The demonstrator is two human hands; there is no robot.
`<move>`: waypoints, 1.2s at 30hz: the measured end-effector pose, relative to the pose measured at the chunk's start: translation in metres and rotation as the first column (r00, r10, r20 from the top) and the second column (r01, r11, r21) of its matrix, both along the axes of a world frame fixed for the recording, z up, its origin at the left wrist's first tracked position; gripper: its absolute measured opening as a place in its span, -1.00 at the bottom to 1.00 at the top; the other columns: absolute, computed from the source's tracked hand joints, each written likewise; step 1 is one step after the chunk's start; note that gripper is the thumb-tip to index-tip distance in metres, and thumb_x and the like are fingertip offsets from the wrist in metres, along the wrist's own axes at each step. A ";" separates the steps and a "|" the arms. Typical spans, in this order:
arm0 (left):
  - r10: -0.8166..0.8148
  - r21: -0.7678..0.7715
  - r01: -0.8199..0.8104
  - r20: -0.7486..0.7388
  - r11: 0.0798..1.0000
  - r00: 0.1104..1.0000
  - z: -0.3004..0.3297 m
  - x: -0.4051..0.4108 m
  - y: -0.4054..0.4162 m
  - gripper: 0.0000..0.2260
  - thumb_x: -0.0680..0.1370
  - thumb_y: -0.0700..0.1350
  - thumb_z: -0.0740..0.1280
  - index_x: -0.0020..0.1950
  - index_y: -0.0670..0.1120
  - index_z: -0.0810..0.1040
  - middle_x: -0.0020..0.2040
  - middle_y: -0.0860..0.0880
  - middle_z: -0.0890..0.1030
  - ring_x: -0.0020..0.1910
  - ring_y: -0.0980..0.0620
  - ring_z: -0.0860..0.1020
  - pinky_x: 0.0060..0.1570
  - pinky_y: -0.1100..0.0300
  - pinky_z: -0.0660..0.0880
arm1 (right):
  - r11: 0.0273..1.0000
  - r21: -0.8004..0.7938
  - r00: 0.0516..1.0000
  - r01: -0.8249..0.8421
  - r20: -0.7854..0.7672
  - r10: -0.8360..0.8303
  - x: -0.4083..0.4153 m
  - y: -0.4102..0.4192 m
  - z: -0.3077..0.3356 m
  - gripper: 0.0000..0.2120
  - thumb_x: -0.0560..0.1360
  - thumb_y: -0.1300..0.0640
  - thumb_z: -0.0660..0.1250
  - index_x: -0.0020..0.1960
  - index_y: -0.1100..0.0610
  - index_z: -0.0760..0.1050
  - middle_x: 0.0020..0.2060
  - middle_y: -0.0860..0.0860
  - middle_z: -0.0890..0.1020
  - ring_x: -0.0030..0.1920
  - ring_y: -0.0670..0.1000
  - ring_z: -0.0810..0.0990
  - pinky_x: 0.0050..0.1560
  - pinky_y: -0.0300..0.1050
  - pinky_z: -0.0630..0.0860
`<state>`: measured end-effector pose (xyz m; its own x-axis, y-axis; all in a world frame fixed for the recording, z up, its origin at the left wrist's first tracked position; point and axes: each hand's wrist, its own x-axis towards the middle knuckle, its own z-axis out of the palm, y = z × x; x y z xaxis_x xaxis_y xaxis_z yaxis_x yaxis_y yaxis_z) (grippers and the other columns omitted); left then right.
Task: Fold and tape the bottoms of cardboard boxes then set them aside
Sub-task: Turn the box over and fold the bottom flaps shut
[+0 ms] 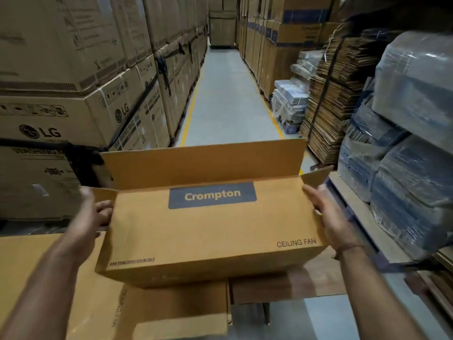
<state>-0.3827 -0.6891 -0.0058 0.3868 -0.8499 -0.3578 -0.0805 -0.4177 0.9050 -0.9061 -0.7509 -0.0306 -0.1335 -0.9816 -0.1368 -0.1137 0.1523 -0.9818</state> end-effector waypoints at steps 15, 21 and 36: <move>-0.116 0.080 0.102 0.899 0.992 0.422 -0.069 -0.054 -0.021 -0.46 0.71 0.20 0.11 0.63 -0.02 0.32 0.68 -0.16 0.18 0.62 -0.21 0.22 0.47 -0.27 0.34 | 0.993 -0.118 0.398 -0.022 -0.912 -0.100 0.039 0.004 -0.060 -0.47 0.63 -0.27 0.14 0.48 -0.04 0.51 0.51 0.11 0.43 0.43 0.16 0.41 0.40 0.09 0.43; -0.317 0.259 0.242 0.916 0.935 0.245 -0.074 -0.045 -0.029 -0.17 0.57 0.51 -0.22 0.72 0.06 0.05 0.72 -0.10 0.00 0.69 -0.13 -0.01 0.58 -0.24 0.08 | 0.974 -0.227 0.366 -0.031 -0.909 -0.200 0.045 -0.002 -0.061 -0.55 0.63 -0.24 0.20 0.30 -0.01 0.66 0.33 0.02 0.61 0.35 0.10 0.47 0.34 0.08 0.48; 0.730 -0.422 -0.608 0.509 0.673 0.455 -0.065 -0.072 0.012 -0.64 0.67 0.14 0.09 0.19 -0.03 0.55 0.21 -0.14 0.62 0.23 -0.22 0.52 0.32 -0.17 0.31 | 0.865 -0.253 0.836 0.434 -0.245 -0.491 0.026 0.079 -0.099 -0.38 0.60 -0.30 0.24 0.41 0.16 0.49 0.09 0.12 0.65 0.02 0.09 0.60 -0.03 -0.07 0.50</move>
<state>-0.4551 -0.6773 -0.0709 0.9253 -0.2473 0.2876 -0.3722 -0.4460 0.8140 -0.8797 -0.6720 -0.1292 -0.5831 -0.7979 0.1528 -0.3588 0.0842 -0.9296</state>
